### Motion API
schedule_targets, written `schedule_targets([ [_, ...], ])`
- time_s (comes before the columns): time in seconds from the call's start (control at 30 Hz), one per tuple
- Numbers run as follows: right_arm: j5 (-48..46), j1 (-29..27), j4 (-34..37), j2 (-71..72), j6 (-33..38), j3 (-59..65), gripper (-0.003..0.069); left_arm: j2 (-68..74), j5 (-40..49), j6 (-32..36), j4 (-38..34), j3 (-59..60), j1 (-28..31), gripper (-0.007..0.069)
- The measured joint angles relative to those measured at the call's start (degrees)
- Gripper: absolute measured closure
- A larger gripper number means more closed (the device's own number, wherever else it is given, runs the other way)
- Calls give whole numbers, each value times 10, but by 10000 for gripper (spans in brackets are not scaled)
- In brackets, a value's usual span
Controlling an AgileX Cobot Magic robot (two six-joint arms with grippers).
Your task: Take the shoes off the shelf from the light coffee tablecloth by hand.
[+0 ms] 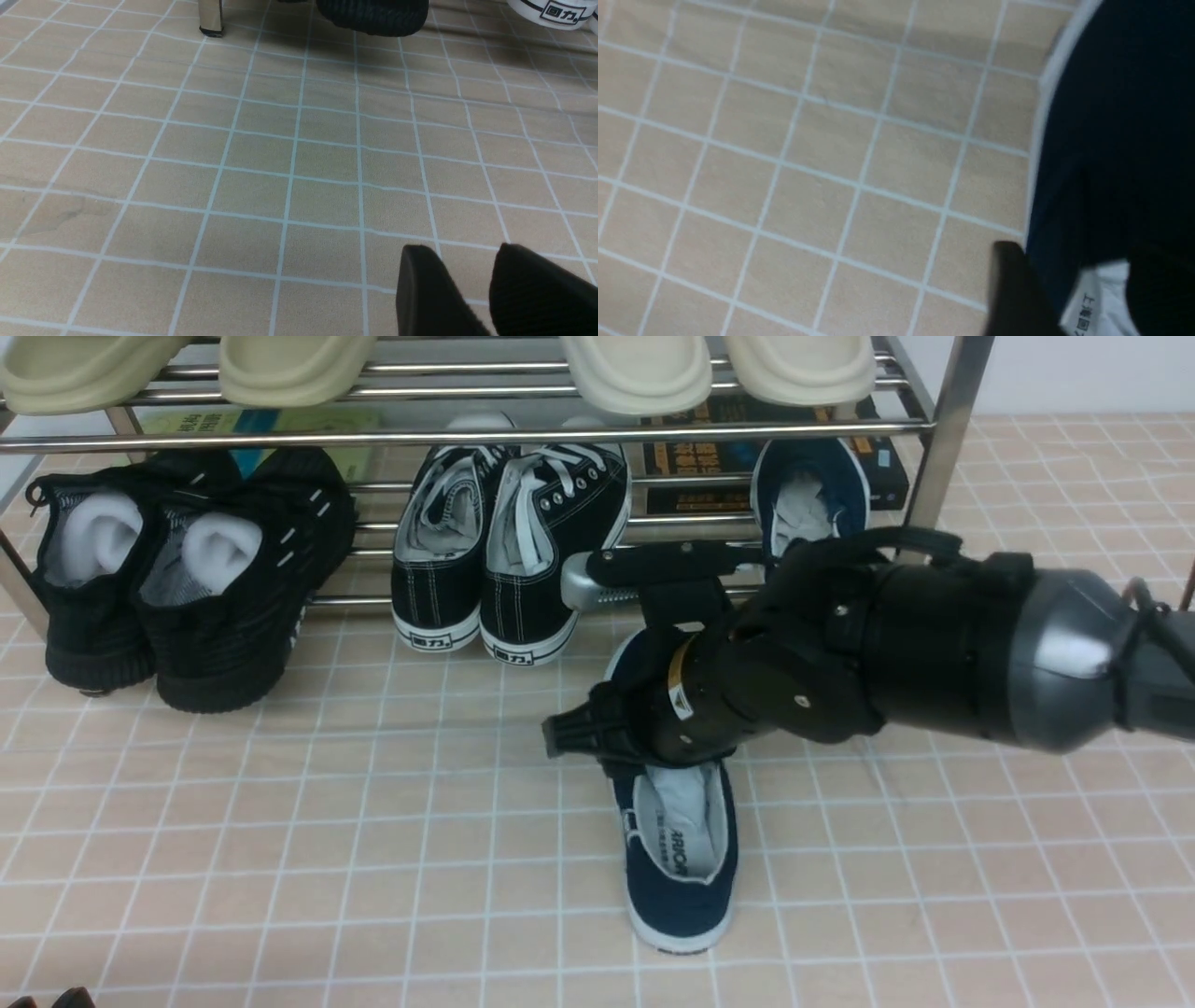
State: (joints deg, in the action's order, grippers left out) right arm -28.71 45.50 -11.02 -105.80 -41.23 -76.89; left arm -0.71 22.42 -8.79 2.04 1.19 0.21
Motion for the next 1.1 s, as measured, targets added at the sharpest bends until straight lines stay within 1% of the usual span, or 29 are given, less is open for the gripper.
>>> schedule_targets([
  [0.07,-14,0,4,7,2,0,235,0,0,0,0,0,0,384],
  [0.13,-27,0,4,13,7,-2,232,0,0,0,0,0,0,384],
  [0.17,-46,-1,4,22,19,-9,246,0,0,0,0,0,0,384],
  [0.23,-83,-4,5,40,40,-31,304,0,0,0,0,0,0,384],
  [0.27,-122,-9,9,50,57,-50,366,0,0,0,0,0,0,384],
  [0.3,-128,-12,11,53,63,-54,390,0,0,0,0,0,0,384],
  [0.37,-219,-31,18,66,110,-107,571,0,0,0,1,0,0,384],
  [0.4,-241,-40,18,68,126,-121,624,0,0,0,1,0,0,384],
  [0.43,-267,-51,18,69,138,-138,657,0,0,0,1,0,0,384],
  [0.5,-284,-61,18,69,147,-150,670,0,0,0,1,0,0,384],
  [0.53,-295,-76,18,69,155,-159,672,0,0,0,1,0,0,384],
  [0.73,-295,-117,18,68,158,-166,652,0,0,0,1,0,0,384],
  [0.83,-284,-133,18,61,158,-166,603,0,0,0,2,0,0,384],
  [0.87,-277,-136,18,56,158,-166,577,0,0,0,2,0,0,384],
  [0.9,-261,-140,18,45,158,-167,529,0,0,0,2,0,0,384],
  [0.93,-251,-143,18,39,158,-167,496,0,0,0,2,0,0,384],
  [1.0,-226,-145,20,25,158,-167,435,0,0,0,3,0,0,384],
  [1.03,-224,-146,21,22,158,-168,422,0,0,0,4,0,0,384],
  [1.07,-199,-145,22,11,158,-168,370,0,0,0,7,0,0,384],
  [1.1,-189,-145,22,6,158,-168,350,0,0,0,9,0,0,384],
])
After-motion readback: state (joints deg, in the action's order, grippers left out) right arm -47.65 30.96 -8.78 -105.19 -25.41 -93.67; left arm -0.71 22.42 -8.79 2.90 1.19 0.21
